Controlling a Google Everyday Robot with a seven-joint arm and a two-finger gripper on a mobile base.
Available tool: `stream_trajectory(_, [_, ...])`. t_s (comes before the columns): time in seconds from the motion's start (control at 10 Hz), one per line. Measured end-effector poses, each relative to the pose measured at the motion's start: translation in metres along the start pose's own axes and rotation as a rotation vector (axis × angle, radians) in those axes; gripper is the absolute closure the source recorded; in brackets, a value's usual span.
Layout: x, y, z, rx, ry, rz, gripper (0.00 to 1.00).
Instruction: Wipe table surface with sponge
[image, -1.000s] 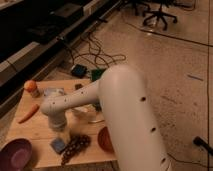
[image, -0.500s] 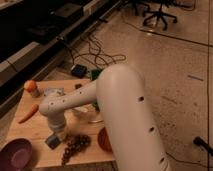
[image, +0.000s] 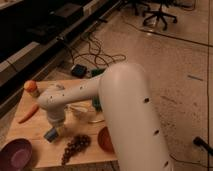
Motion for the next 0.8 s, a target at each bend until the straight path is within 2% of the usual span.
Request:
stream_trajectory(0.3, [0.009, -0.009, -0.007, 0.014, -0.012, 0.015, 1.0])
stream_trajectory(0.5, [0.014, -0.014, -0.001, 0.027, -0.029, 0.029, 1.0])
stream_trajectory(0.8, [0.016, -0.023, 0.009, 0.026, -0.03, 0.036, 1.0])
